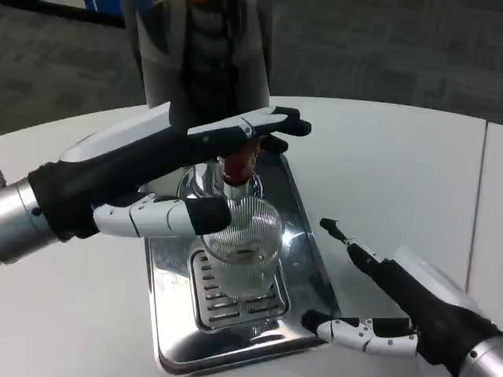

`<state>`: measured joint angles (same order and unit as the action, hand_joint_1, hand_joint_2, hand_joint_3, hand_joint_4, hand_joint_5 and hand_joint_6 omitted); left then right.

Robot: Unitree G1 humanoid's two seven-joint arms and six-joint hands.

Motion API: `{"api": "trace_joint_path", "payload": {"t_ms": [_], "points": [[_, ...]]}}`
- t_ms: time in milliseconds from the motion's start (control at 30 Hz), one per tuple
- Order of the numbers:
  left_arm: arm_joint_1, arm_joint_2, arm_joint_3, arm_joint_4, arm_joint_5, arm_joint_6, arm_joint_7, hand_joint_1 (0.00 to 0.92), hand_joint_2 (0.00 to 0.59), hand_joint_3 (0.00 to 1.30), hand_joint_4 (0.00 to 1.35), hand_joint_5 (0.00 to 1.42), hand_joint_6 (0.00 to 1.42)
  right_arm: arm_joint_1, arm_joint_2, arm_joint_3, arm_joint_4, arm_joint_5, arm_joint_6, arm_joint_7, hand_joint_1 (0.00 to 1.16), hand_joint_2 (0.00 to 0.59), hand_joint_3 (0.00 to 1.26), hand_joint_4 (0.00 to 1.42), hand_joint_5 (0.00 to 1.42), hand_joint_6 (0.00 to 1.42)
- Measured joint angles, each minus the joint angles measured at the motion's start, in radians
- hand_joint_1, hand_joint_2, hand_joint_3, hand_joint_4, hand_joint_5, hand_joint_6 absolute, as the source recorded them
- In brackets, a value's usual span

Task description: Grasp the cup under the faucet to collect the drink, then remove the cup.

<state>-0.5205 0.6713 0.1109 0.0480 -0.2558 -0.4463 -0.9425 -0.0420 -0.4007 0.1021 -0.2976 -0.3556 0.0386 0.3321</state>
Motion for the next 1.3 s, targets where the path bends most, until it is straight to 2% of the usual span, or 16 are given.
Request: {"api": "trace_joint_path", "payload": {"t_ms": [467,1300], "points": [[0.016,0.029,-0.002,-0.002,0.030,-0.061,0.023,0.000,0.120,0.13,0.02,0.14,0.10,-0.084,-0.009,0.002,0.077,0.008,-0.003,-0.001,0.57,0.201,0.00,0.00,0.00,0.02],[0.025,0.103,-0.045,0.060,0.111,-0.285,0.082,0.000,0.122,0.13,0.03,0.13,0.09,-0.145,-0.001,0.012,0.141,0.009,-0.003,-0.005,0.58,0.204,0.00,0.00,0.00,0.02]]}}
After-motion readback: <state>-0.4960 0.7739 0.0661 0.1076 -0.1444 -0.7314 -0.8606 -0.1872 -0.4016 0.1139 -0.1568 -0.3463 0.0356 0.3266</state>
